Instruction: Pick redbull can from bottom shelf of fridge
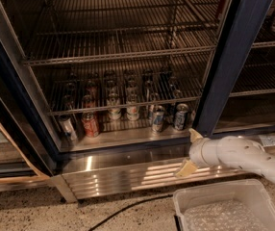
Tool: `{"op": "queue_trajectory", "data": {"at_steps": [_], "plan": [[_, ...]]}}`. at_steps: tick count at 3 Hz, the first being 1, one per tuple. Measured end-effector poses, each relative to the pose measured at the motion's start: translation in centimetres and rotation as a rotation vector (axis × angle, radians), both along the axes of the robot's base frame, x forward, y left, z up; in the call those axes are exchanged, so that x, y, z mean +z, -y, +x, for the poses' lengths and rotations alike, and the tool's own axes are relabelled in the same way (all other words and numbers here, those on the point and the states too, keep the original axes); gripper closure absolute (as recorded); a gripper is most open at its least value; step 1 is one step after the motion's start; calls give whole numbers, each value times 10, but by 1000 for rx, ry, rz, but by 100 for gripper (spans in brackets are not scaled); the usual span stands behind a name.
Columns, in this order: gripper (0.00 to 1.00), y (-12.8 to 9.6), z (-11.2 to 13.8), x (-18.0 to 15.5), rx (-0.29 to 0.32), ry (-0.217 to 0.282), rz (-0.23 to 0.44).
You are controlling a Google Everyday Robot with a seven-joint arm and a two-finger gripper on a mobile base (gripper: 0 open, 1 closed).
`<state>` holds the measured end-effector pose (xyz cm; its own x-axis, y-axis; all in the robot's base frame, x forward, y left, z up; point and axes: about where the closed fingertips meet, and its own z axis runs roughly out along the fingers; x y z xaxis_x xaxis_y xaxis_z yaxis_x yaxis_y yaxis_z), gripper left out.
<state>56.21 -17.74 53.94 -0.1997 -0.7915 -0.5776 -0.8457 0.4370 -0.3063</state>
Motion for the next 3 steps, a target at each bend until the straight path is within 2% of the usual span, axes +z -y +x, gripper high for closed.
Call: {"op": "queue_trajectory", "data": {"at_steps": [1,2,3], "plan": [[0,14,17,-21,46,24,55],[0,13,16,-21,45,23,56],[0,-3,17,-22,34,22,90]]}}
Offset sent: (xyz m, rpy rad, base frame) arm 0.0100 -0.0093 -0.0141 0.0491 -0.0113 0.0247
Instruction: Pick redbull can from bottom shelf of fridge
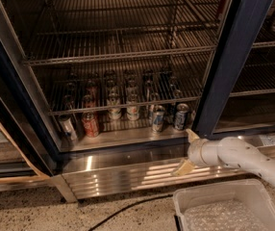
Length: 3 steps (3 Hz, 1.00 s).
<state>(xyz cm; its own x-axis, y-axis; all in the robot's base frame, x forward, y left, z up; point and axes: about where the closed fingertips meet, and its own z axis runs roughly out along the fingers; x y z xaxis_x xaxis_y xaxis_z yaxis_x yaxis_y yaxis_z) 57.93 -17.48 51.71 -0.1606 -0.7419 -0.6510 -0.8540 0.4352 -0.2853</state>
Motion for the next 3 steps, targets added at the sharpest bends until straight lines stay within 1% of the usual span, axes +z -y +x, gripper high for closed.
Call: {"op": "queue_trajectory", "data": {"at_steps": [1,2,3], "plan": [[0,-20,1,-1,2,-4,24],[0,-38,8,5,-1,23,48],[0,-49,22,10,-27,55,90]]}}
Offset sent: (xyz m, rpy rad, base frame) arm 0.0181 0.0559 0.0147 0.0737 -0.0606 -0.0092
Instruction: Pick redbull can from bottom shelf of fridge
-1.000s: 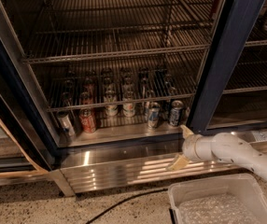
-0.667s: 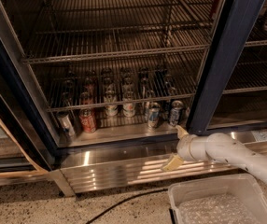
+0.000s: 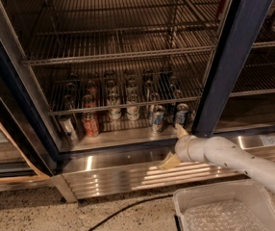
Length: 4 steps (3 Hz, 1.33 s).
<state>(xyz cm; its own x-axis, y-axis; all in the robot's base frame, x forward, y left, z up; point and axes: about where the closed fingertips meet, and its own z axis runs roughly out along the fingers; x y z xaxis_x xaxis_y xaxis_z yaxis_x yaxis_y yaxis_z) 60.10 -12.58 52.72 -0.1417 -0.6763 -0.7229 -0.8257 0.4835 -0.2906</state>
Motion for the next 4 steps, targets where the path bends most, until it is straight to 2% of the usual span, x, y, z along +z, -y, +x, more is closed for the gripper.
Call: {"op": "queue_trajectory", "data": {"at_steps": [2,3,4], "plan": [[0,-5,22,1,-114,71,143],[0,-3,24,2,-160,85,203],[0,-3,24,2,-160,86,204]]}}
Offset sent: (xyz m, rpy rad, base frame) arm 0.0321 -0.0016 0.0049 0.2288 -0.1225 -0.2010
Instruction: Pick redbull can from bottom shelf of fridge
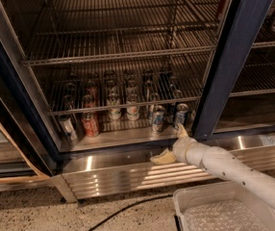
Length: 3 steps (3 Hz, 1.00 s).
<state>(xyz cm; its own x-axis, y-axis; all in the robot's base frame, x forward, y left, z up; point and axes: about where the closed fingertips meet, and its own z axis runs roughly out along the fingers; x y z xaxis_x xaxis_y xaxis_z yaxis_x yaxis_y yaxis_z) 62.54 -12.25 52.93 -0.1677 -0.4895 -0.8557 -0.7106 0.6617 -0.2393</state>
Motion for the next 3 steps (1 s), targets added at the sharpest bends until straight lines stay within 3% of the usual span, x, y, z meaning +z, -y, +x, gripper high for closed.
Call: {"op": "queue_trajectory", "data": {"at_steps": [1,2,3], "plan": [[2,-2,0,-3,-19,6,22],[20,-3,3,-5,-33,13,41],[26,-4,7,-2,-51,34,61]]}}
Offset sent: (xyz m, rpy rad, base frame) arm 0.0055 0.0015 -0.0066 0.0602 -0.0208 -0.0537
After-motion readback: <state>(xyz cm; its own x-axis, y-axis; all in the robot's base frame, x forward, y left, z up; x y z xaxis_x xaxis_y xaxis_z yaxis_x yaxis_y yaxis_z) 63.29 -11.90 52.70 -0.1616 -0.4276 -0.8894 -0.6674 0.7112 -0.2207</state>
